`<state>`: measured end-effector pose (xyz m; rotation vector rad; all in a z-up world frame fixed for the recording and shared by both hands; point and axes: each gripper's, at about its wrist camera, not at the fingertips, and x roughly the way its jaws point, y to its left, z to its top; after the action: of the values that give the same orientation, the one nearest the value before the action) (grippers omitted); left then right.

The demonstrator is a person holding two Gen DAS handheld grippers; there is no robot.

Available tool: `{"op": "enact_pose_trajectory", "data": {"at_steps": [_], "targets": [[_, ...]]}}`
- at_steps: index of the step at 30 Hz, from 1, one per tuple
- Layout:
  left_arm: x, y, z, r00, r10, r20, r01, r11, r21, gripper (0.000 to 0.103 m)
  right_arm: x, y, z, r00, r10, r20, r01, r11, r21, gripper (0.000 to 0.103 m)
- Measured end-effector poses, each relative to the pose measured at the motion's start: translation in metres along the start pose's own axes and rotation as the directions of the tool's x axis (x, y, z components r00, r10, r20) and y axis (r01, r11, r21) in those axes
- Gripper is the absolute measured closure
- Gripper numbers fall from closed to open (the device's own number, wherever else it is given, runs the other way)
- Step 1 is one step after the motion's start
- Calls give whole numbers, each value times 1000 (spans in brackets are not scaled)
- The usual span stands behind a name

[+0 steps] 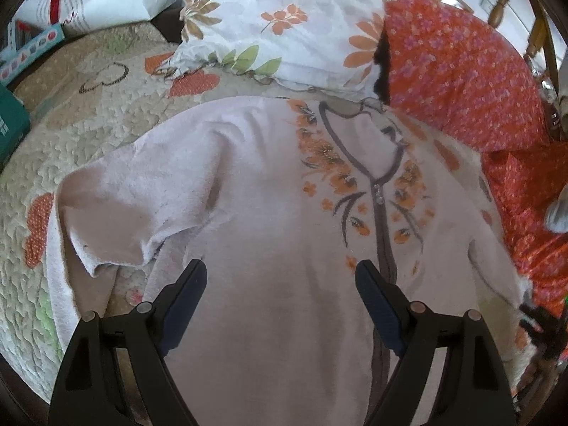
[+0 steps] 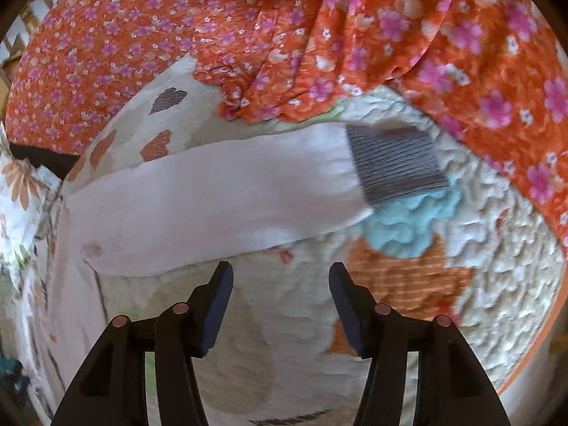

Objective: Fold small clothes
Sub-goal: 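Close the right tool on the grey knit sleeve cuff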

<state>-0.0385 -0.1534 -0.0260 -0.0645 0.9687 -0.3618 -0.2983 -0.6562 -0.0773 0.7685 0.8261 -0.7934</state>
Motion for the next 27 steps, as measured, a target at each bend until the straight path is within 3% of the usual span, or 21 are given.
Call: {"op": "enact_pose_trajectory", "data": {"at_steps": [8,15,27], "targets": [[-5,-15,-10,1000,7,15,-8,997,78,18,16,-20,7,998,54,-21,-50,989,140,39],[-3,-19,-12,1000,9,14,-10,997,81,18,20,-46,13,993,114,3,-111,957,267,37],[12,-17,-13,999,1,-40,2,998,63,18,49,-25,53,997,25,73,-40,978,203,10]]}}
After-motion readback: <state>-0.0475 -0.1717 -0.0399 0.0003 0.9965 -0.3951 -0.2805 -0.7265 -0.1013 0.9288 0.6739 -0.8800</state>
